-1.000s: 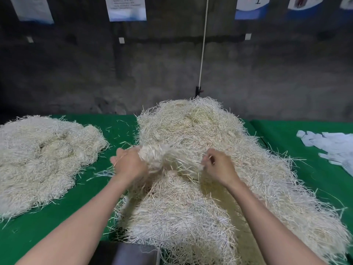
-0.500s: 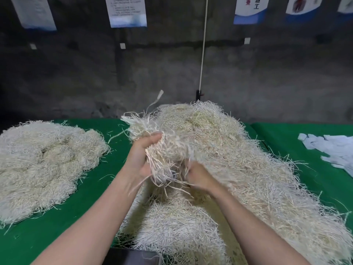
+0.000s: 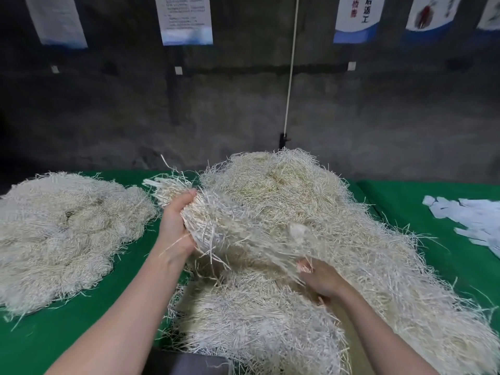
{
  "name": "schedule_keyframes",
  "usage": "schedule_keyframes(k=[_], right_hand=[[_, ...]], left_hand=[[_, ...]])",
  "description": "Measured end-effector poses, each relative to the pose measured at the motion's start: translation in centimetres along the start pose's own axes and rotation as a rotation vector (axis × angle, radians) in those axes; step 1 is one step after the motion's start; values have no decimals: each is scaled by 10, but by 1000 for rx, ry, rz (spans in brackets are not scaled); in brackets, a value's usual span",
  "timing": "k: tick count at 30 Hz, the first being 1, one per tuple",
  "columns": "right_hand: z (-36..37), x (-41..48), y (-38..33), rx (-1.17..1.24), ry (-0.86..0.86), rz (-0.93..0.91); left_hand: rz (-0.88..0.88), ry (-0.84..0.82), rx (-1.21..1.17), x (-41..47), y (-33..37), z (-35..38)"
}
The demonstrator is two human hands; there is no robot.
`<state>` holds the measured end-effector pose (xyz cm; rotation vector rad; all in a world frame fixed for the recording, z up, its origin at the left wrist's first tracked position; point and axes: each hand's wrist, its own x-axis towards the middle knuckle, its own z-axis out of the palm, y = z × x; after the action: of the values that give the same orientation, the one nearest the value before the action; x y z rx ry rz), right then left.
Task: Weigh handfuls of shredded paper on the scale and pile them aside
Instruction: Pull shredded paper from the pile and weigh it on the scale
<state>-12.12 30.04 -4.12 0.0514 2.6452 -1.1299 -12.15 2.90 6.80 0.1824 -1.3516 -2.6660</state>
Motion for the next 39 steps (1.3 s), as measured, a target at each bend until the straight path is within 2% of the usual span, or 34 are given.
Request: schedule_keyframes(k=[2, 4, 6, 8, 9, 11, 12, 13, 15, 16, 18, 20, 22, 24, 25, 27, 29, 31, 32, 35, 39], right_hand=[[-12, -11, -27, -258, -1, -121], [-31, -30, -57, -353, 47, -209], [-47, -47, -84, -294, 200, -305], [-50, -50, -107, -122, 331, -442], [-46, -47, -117, -5, 272, -487], [-23, -32, -128, 155, -118, -389], [-8, -23, -126, 137, -285, -312], [4, -11, -119, 87, -350, -235], [13, 10, -99, 103, -197, -130], [12, 18, -90, 193, -88, -91], [5, 26, -83, 362, 57, -78], [-1, 23, -87, 458, 116, -142], [-3, 19, -91, 395, 203, -245], [-4, 16, -87, 256, 289, -331], [-4, 16, -83, 196, 307, -369], [-3, 14, -74, 80, 269, -400], [5, 17, -64, -35, 151, -352], [16, 22, -50, -120, 72, -265], [21, 22, -42, -121, 66, -219], [21, 24, -16, -90, 84, -83], [3, 25, 9, -108, 139, 7]], left_hand=[[-16, -36, 31, 1, 5, -3], [-59, -71, -13, 1, 7, -8], [-74, -94, -53, 1, 7, -10], [-82, -119, -84, -1, 5, -10], [-83, -146, -94, -3, 5, -8], [-86, -186, -92, -8, 8, -2], [-74, -167, -60, -10, 11, 0], [-42, -143, -22, -10, 15, -1], [-8, -178, 45, -10, 22, -6], [-5, -232, 132, -8, 24, -12], [-18, -366, 583, -9, 21, -20], [-211, -628, 1076, -8, 3, -17], [-407, -797, 1410, -8, -29, -9], [-364, -699, 1630, -7, -52, -5], [-340, -631, 1646, -8, -56, -6], [-355, -572, 1422, -4, -53, -5], [-339, -520, 988, -6, -39, 2], [-282, -353, 524, -11, -29, 15], [-255, -295, 372, -12, -26, 19], [-228, -190, 257, -16, -24, 24], [-221, -98, 383, -21, -34, 15]])
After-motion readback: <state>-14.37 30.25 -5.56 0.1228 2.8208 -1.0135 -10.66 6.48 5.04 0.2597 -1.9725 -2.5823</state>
